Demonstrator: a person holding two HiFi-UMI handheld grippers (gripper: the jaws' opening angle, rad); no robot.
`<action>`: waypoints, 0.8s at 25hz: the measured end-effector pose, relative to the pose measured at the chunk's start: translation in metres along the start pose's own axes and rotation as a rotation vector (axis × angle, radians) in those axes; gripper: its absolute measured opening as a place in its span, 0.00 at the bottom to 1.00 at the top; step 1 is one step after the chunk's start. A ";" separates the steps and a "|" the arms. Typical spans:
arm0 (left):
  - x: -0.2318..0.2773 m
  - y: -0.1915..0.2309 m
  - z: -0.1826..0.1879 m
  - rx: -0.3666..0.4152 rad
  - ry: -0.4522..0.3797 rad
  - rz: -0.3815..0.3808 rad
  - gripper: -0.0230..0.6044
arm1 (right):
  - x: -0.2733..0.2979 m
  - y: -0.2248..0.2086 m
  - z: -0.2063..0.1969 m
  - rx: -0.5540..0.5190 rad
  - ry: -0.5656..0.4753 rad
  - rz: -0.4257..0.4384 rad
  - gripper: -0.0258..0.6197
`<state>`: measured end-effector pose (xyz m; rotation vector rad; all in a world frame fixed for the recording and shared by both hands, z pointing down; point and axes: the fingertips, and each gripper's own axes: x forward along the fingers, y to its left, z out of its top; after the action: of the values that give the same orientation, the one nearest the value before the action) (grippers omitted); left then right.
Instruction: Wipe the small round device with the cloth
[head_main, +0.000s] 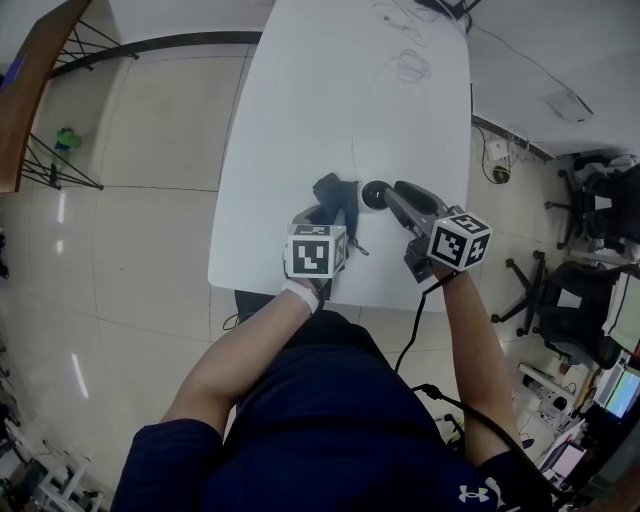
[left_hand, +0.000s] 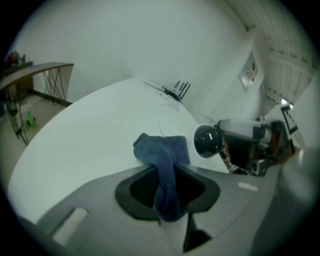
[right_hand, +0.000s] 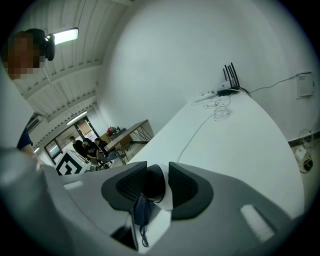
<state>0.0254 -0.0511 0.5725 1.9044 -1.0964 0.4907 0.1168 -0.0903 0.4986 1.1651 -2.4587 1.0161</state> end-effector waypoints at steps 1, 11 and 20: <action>-0.006 0.001 0.003 -0.050 -0.016 -0.027 0.18 | 0.000 0.000 0.000 -0.001 0.001 0.000 0.26; -0.078 -0.117 0.015 0.215 0.029 -0.680 0.18 | 0.001 -0.002 -0.001 0.005 0.004 0.002 0.26; -0.009 -0.073 -0.012 0.065 0.336 -0.716 0.17 | 0.000 -0.004 -0.001 0.017 -0.008 -0.010 0.26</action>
<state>0.0832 -0.0189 0.5376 2.0163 -0.1502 0.4092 0.1197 -0.0913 0.5005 1.1876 -2.4521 1.0340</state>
